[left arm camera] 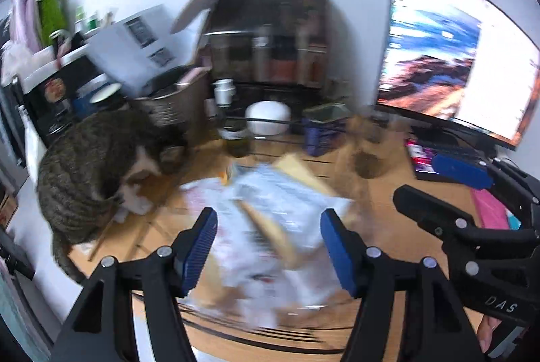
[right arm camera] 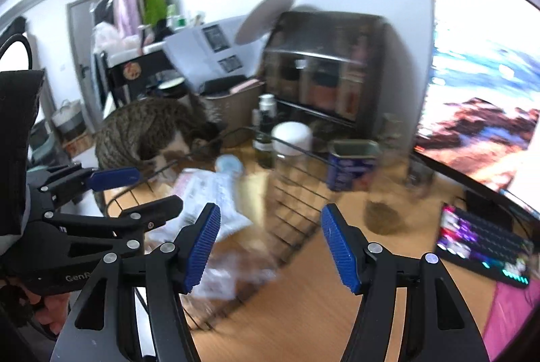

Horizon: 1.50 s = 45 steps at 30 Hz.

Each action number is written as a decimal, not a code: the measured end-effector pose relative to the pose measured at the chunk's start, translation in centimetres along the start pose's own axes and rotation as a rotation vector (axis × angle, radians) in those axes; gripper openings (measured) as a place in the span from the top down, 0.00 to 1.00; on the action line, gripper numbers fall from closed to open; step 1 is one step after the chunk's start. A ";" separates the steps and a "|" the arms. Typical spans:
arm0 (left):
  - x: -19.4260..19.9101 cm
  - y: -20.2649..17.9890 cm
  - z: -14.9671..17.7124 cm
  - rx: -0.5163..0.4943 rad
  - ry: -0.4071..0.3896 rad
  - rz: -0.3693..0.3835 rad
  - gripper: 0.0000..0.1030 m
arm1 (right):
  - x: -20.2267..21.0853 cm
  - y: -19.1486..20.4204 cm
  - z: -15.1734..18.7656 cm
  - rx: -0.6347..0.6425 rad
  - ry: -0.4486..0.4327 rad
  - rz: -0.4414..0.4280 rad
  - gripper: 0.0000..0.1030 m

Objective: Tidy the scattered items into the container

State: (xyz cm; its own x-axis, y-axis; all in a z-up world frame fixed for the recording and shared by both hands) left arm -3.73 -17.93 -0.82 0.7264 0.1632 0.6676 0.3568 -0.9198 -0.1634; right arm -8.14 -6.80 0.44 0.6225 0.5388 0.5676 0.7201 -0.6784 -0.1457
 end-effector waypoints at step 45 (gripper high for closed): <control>0.6 -16.0 10.2 -0.215 0.127 0.082 0.32 | 15.1 -9.7 17.1 -0.438 0.227 0.492 0.35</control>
State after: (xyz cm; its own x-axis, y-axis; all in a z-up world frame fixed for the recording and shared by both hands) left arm -3.07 0.55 -5.19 0.6631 0.0510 0.7468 0.1564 -0.9851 -0.0715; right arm -0.50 16.42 -3.43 0.7310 0.0319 0.6817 0.1511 -0.9817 -0.1161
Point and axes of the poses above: each gripper's, at about its wrist camera, not at the fingertips, and x roughly against the way its jaws point, y to its left, z to its underside, the point moved 6 cm from there along -x, roughly the way its jaws point, and after that the axes turned 13 degrees about x, right-handed, at the moved point
